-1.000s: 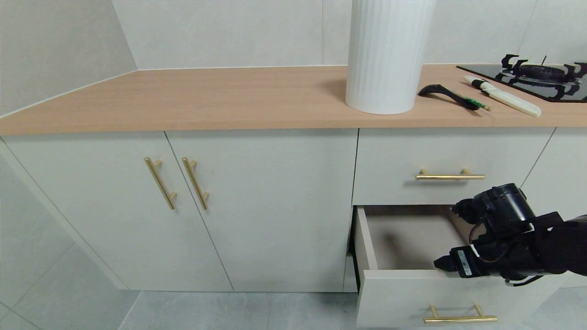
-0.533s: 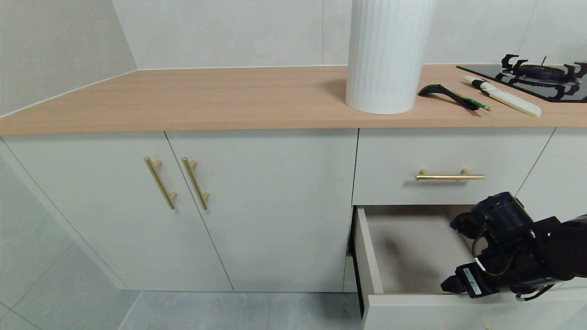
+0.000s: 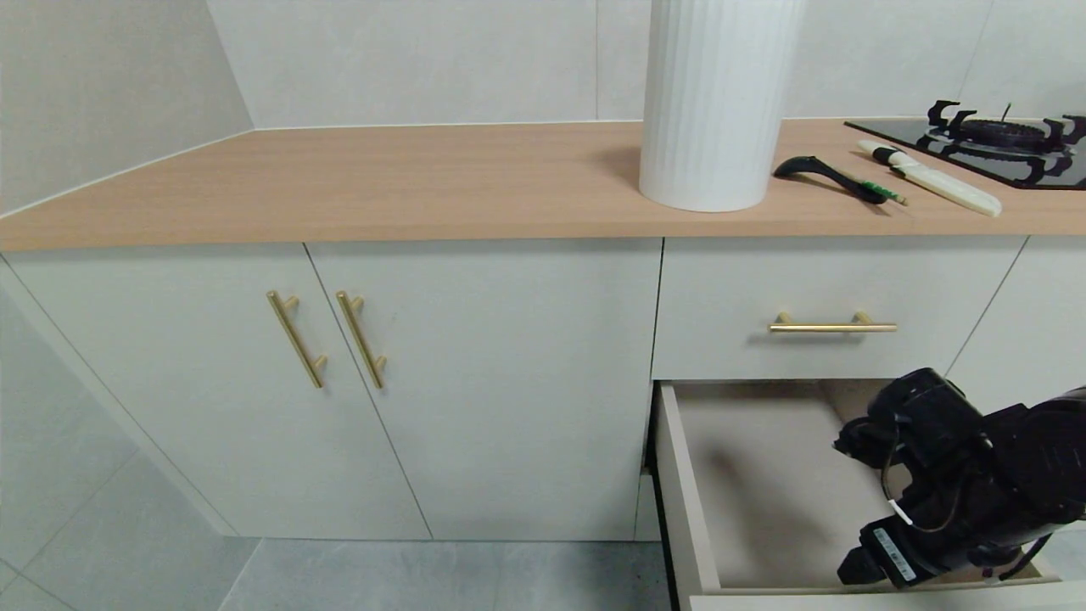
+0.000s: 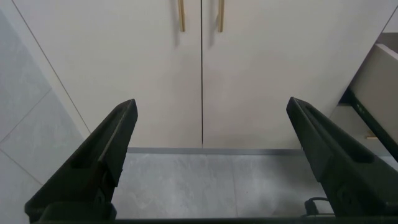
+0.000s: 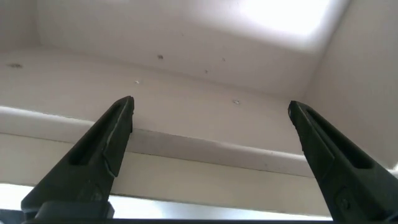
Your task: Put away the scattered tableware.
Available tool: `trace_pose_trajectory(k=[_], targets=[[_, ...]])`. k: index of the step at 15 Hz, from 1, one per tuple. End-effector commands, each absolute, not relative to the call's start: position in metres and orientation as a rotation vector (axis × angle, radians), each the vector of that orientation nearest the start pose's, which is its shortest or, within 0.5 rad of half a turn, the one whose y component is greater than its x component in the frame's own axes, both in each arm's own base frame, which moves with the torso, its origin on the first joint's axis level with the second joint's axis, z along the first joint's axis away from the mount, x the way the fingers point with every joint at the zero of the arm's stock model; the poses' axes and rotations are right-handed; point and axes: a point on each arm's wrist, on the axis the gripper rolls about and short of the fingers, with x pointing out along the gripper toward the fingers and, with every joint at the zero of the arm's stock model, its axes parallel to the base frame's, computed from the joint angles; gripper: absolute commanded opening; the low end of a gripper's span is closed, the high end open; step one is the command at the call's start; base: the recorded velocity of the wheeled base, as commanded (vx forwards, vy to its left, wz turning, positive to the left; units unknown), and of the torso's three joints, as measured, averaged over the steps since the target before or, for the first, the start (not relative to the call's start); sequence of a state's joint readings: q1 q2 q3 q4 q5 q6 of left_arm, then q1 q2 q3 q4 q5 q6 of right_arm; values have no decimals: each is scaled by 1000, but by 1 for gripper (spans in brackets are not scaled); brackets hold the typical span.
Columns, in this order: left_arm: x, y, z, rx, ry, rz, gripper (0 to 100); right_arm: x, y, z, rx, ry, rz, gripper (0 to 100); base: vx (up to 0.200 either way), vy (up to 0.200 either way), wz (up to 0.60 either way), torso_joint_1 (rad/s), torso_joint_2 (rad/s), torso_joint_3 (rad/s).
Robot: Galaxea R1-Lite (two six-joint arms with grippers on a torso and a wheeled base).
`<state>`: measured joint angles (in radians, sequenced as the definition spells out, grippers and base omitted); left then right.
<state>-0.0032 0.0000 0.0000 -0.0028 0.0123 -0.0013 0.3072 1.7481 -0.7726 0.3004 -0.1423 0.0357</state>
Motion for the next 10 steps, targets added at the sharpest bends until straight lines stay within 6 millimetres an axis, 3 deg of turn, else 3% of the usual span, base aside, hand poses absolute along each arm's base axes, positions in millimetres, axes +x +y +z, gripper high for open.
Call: trace_pose_trajectory(k=[1, 7, 10], targets=[[-23, 0, 76, -2, -2, 9, 100, 232, 71, 96, -269, 1268, 126, 100, 0, 0, 0, 0, 0, 0], [-23, 0, 76, -2, -2, 9, 100, 213, 65, 93, -425, 1445, 215, 100, 0, 0, 0, 0, 0, 0], [-23, 0, 76, -2, -2, 9, 100, 213, 65, 93, -429, 1446, 218, 100, 0, 0, 0, 0, 0, 0]])
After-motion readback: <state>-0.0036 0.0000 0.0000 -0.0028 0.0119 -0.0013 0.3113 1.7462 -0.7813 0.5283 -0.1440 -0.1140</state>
